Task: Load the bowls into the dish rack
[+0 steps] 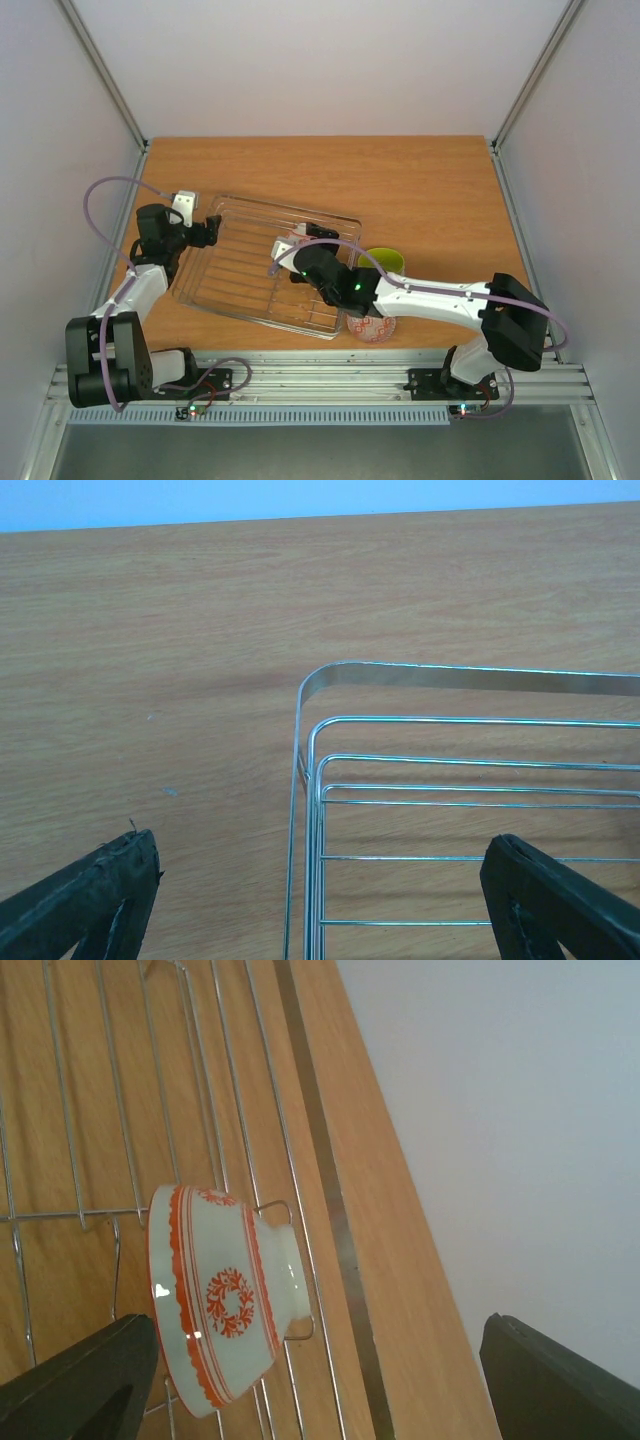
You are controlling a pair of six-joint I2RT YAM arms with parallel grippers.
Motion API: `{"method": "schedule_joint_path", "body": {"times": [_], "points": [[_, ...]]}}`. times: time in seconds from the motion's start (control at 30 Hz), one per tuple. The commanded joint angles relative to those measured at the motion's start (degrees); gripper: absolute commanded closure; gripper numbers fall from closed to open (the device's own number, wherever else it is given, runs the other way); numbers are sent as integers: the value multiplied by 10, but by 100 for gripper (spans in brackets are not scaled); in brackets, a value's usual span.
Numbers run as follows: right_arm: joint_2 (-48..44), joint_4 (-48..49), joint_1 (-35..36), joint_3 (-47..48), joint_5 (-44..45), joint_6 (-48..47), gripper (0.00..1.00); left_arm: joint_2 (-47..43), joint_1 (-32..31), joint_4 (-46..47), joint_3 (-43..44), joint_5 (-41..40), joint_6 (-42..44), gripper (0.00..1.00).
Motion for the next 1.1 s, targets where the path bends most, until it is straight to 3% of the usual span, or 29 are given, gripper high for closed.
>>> {"method": "schedule_joint_path", "body": {"times": [0.0,0.1,0.23,0.47,0.7,1.07], "points": [[-22,-100,3,38,-10,81,11,-2,4,19,4,1,-1,11],[-26,-220,-23,103,18,195,12,-3,4,18,4,3,-2,12],[-18,-431,-70,195,50,399,25,-6,4,18,3,5,-3,12],[-57,-667,-129,224,23,726,43,-6,4,16,4,10,-5,11],[-125,-705,-156,135,-47,846,53,-3,4,17,5,20,-10,11],[-109,-639,-200,34,-81,863,59,5,4,13,7,26,-12,12]]}}
